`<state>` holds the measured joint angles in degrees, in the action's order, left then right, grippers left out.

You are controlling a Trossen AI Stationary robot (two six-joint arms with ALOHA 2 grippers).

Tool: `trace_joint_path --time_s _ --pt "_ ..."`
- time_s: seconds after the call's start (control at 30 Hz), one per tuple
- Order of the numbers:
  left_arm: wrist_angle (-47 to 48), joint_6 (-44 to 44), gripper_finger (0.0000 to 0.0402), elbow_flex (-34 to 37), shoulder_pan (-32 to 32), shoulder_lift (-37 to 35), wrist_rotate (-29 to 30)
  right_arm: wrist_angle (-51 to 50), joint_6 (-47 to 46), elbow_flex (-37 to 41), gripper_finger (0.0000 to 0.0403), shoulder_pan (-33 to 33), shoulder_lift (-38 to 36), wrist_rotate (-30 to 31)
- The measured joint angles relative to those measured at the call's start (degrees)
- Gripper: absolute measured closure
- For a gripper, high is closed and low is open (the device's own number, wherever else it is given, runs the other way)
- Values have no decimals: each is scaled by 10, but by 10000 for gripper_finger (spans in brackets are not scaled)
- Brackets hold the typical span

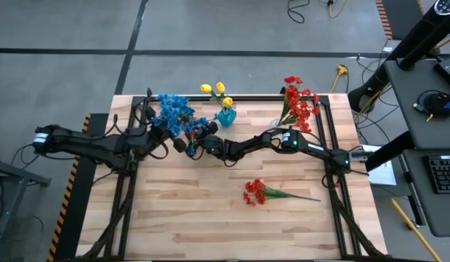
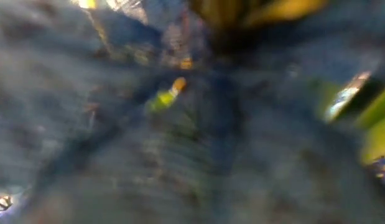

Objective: Sort flowers into vase by color
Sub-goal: Put the blue flower into the red vase

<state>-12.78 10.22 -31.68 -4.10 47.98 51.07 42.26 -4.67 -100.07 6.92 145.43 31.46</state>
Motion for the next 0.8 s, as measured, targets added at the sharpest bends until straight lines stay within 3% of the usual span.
trace_joint_path --time_s 0.8 --pt "-23 4 364 1 30 14 -12 0 2 0 156 0 0 0"
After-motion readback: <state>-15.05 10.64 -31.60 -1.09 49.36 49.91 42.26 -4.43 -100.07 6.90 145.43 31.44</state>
